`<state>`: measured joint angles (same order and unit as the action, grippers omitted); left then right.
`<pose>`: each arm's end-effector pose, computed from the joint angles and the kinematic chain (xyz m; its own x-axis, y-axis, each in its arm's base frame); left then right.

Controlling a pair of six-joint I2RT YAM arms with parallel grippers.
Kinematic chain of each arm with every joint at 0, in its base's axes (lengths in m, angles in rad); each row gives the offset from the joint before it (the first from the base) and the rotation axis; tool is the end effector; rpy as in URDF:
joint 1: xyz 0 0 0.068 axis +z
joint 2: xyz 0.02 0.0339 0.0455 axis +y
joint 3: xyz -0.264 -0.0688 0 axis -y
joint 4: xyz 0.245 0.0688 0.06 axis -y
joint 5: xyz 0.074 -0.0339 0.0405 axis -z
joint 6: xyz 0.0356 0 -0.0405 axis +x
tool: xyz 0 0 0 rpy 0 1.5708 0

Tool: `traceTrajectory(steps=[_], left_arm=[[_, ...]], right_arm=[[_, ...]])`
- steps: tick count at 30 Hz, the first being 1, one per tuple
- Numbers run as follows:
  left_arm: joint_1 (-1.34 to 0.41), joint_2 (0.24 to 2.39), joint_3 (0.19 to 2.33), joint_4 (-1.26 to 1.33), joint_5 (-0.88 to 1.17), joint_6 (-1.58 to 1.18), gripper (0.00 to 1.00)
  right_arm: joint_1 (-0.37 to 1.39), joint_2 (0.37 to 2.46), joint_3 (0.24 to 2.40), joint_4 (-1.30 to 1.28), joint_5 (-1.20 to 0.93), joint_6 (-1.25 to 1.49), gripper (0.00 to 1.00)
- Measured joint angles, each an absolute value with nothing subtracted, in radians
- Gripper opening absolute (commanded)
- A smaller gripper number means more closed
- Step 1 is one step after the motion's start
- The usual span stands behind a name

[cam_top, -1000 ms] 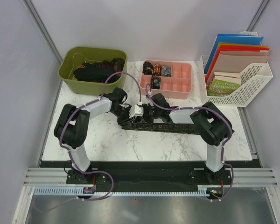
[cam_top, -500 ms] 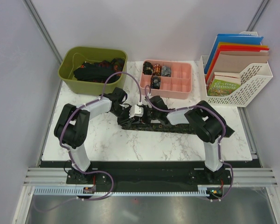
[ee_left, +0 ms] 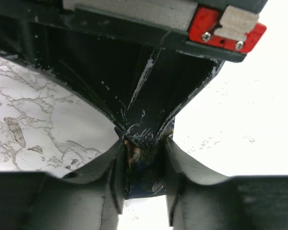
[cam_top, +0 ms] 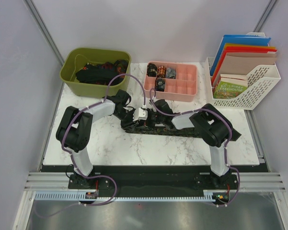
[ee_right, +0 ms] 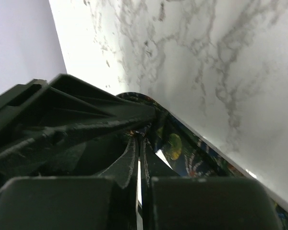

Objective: Roll the ties
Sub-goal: Roll the tie at the center of the board.

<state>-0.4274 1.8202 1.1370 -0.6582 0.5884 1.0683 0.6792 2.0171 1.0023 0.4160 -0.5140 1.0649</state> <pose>0.2981 -0.1575 0.1603 -0.0240 0.8120 -0.5832 0.9980 -0.0144 -0.0610 0.3010 0.2655 0.1160 -0.9674 0.1979 -0.1579 -0.0346 0.5144 0.8568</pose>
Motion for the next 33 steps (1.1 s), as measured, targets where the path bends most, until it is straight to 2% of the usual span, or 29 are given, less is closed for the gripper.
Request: traceTrajectory(steps=[5, 19, 22, 33], left_arm=[[-0.42, 1.82, 1.138, -0.675, 0.587, 1.068, 0.65], [-0.308, 1.729, 1.121, -0.728, 0.632, 1.122, 0.72], [-0.31, 1.727, 1.114, -0.727, 0.661, 1.151, 0.76], [-0.355, 1.757, 1.113, -0.71, 0.676, 1.187, 0.73]], right_arm=[[0.679, 2.012, 0.963, 0.414, -0.508, 1.07, 0.0], [0.659, 2.011, 0.944, 0.393, -0.503, 1.035, 0.0], [0.659, 2.011, 0.948, 0.386, -0.503, 1.024, 0.0], [0.658, 2.011, 0.981, 0.333, -0.508, 0.989, 0.0]])
